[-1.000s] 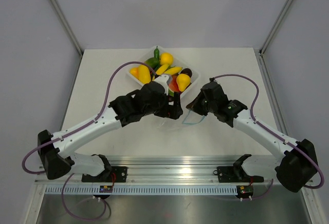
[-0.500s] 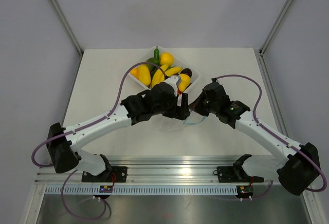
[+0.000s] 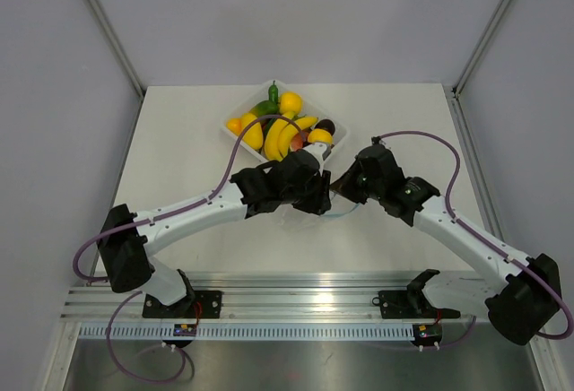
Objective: Place the food in the zip-top bag and seal the zipper
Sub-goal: Open the zipper of the food storage bag at the center of the board.
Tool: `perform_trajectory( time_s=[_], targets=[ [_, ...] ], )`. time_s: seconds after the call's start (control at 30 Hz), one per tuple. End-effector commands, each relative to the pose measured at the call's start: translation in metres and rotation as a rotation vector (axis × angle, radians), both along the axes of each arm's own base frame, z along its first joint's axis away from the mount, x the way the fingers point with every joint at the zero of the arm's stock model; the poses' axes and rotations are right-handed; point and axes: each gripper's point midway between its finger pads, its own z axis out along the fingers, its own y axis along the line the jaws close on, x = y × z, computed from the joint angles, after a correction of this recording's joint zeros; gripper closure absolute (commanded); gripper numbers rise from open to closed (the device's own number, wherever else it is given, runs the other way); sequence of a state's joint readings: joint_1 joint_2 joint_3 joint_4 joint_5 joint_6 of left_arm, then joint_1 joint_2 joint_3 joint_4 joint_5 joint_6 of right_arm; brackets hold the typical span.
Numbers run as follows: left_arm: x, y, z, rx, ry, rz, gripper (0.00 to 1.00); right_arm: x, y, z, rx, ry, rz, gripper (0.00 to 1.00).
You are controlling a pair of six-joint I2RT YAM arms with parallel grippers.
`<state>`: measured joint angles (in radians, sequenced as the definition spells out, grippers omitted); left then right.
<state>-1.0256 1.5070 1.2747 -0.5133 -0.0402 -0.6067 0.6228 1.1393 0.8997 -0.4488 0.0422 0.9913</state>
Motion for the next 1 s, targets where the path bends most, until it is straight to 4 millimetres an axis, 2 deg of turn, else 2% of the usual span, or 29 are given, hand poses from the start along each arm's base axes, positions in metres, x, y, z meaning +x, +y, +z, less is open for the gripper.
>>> perform_trajectory(
  time_s=[0.0, 0.03, 0.1, 0.13, 0.17, 0.2, 0.23, 0.27, 0.3, 0.33, 0.37, 0.47, 0.53, 0.6, 0.63, 0.7, 0.73, 0.97],
  targets=[
    [0.003, -0.01, 0.014, -0.048, -0.038, -0.014, 0.65, 0.001, 0.001, 0.024, 0.02, -0.061, 0.0, 1.0],
    [0.005, -0.008, 0.016, -0.052, -0.044, -0.003, 0.81, 0.0, 0.001, 0.024, 0.016, -0.061, 0.002, 1.0],
    [0.005, -0.005, 0.02, -0.06, -0.052, 0.008, 0.93, -0.002, -0.002, 0.026, 0.012, -0.065, 0.0, 1.0],
    [0.006, -0.004, 0.021, -0.061, -0.057, 0.015, 1.0, -0.002, -0.005, 0.027, 0.005, -0.07, -0.005, 0.97],
    [0.006, -0.004, 0.022, -0.063, -0.057, 0.016, 1.0, -0.002, -0.008, 0.032, -0.004, -0.083, -0.01, 0.88],
    [0.006, -0.004, 0.024, -0.067, -0.059, 0.016, 1.0, -0.003, -0.016, 0.03, -0.045, -0.079, -0.028, 0.62],
    [0.005, -0.004, 0.025, -0.071, -0.055, 0.019, 1.0, -0.003, -0.021, 0.033, -0.066, -0.086, -0.037, 0.49],
    [0.005, -0.004, 0.025, -0.074, -0.051, 0.022, 1.0, 0.0, -0.028, 0.046, -0.089, -0.125, -0.048, 0.43],
    [0.005, -0.005, 0.025, -0.083, -0.051, 0.021, 1.0, -0.004, -0.035, 0.048, -0.122, -0.118, -0.053, 0.35],
    [0.005, -0.007, 0.026, -0.094, -0.042, 0.021, 1.0, -0.005, -0.039, 0.054, -0.139, -0.131, -0.055, 0.34],
    [0.004, -0.008, 0.027, -0.101, -0.04, 0.022, 1.0, -0.004, -0.046, 0.071, -0.15, -0.176, -0.071, 0.32],
    [0.005, -0.01, 0.032, -0.132, -0.032, 0.033, 1.0, -0.01, -0.068, 0.086, -0.206, -0.206, -0.117, 0.32],
    [0.007, -0.008, 0.036, -0.148, -0.03, 0.053, 1.0, -0.018, -0.079, 0.083, -0.227, -0.196, -0.137, 0.32],
    [0.009, -0.007, 0.041, -0.166, -0.038, 0.068, 1.0, -0.023, -0.086, 0.071, -0.247, -0.164, -0.155, 0.32],
    [0.009, -0.006, 0.043, -0.174, -0.038, 0.079, 1.0, -0.027, -0.086, 0.056, -0.245, -0.128, -0.163, 0.32],
    [0.012, -0.004, 0.048, -0.189, -0.043, 0.095, 1.0, -0.031, -0.08, 0.046, -0.206, -0.099, -0.153, 0.32],
    [0.013, -0.003, 0.048, -0.189, -0.045, 0.101, 1.0, -0.034, -0.078, 0.035, -0.191, -0.073, -0.155, 0.32],
    [0.013, 0.0, 0.048, -0.192, -0.05, 0.108, 1.0, -0.023, -0.054, 0.013, -0.121, -0.033, -0.11, 0.28]
  ],
)
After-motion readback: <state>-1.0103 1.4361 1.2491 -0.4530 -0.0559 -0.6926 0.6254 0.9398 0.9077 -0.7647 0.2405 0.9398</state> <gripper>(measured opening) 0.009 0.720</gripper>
